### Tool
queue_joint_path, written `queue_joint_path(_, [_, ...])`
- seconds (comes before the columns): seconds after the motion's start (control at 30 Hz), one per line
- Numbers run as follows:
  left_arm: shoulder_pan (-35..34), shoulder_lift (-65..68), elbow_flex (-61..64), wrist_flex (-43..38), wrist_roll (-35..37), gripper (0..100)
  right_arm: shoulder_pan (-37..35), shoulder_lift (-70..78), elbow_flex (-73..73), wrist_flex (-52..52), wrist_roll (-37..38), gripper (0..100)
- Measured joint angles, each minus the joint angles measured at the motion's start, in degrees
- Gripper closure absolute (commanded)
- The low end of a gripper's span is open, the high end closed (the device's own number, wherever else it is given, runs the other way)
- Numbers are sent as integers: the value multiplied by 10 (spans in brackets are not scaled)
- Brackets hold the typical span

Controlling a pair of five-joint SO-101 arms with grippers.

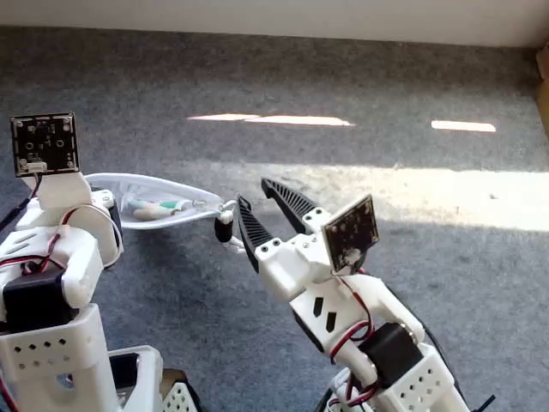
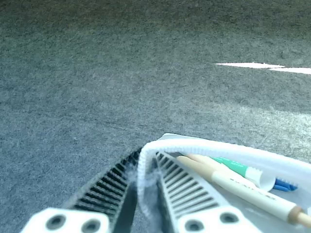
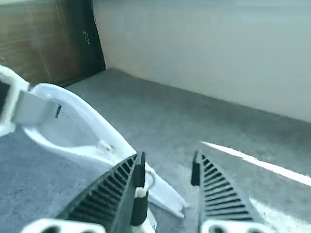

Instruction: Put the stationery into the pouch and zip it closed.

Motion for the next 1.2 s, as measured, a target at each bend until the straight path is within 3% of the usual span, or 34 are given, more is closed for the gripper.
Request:
queue_joint_path(0.17, [0, 0, 0, -1, 0, 993, 0, 1, 23, 10, -31, 752])
queue_joint_path(0.43, [-1, -1, 25, -36, 1, 993, -55, 0, 22, 116, -34, 752])
queue_joint_path(0.67, [-2, -1, 25, -37, 1, 993, -84, 0, 22, 122, -34, 752])
queue_joint_path(1.0, [-2, -1, 25, -37, 1, 993, -98, 0, 111, -64, -34, 753])
queue_joint_path(1.2, [-2, -1, 25, -38, 1, 993, -98, 0, 124, -94, -34, 753])
